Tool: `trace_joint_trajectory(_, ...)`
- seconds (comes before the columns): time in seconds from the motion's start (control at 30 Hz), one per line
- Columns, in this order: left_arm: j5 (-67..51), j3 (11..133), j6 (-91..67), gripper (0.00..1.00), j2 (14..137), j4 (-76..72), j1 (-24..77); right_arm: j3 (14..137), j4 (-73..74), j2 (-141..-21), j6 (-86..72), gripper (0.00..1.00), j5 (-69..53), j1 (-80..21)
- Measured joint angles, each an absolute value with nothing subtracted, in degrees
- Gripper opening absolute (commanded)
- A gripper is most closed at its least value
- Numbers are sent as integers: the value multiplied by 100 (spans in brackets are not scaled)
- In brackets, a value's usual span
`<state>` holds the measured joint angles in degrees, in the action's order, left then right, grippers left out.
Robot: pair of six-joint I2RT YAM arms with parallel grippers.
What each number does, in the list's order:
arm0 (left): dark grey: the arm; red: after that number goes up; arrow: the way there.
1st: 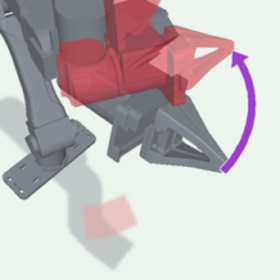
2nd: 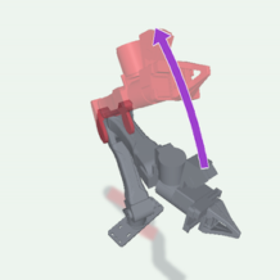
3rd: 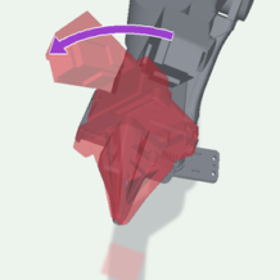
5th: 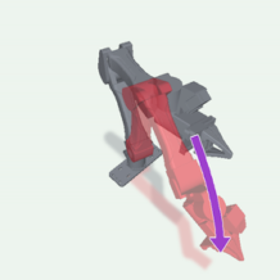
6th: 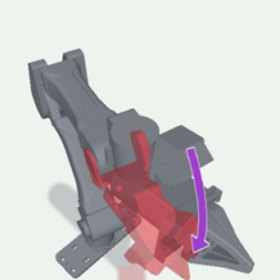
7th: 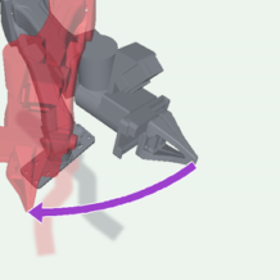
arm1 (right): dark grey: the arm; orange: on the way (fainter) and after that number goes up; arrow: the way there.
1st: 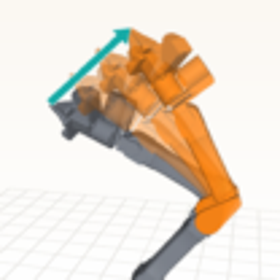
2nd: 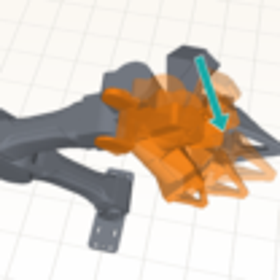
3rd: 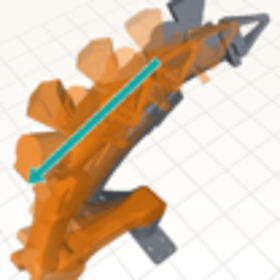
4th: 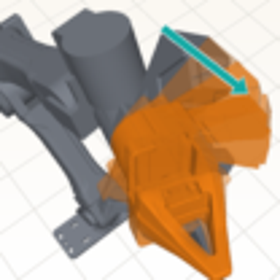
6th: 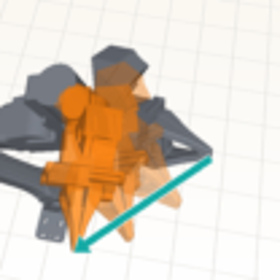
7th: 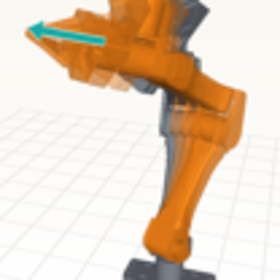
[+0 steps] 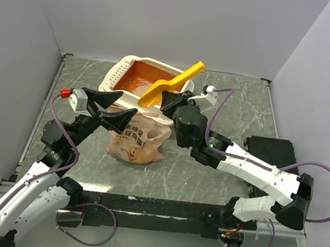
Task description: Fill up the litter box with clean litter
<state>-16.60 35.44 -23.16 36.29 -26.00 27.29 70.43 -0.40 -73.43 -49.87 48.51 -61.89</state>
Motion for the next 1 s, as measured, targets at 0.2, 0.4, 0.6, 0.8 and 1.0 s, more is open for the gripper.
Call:
trace_joint_trajectory(0.2,-1653,3470,-2316,97,3697,-2696,2764,7046,-198,-7572,-5035,0,4541,-6189)
trace_joint_trajectory(0.4,-1603,3459,-2311,96,3691,-2718,2764,7050,-379,-7581,-5054,0,4359,-6204)
trace_joint_trajectory(0.6,-1522,3398,-2298,96,3686,-2718,2792,7050,-530,-7581,-5050,0,4276,-6318)
trace_joint_trajectory(0.8,-1505,3398,-2290,95,3686,-2720,2797,7050,-631,-7581,-5050,0,4217,-6401)
trace_joint_trajectory(1.0,-1494,3398,-2233,84,3699,-2720,2797,7048,-731,-7581,-5048,0,4189,-6495)
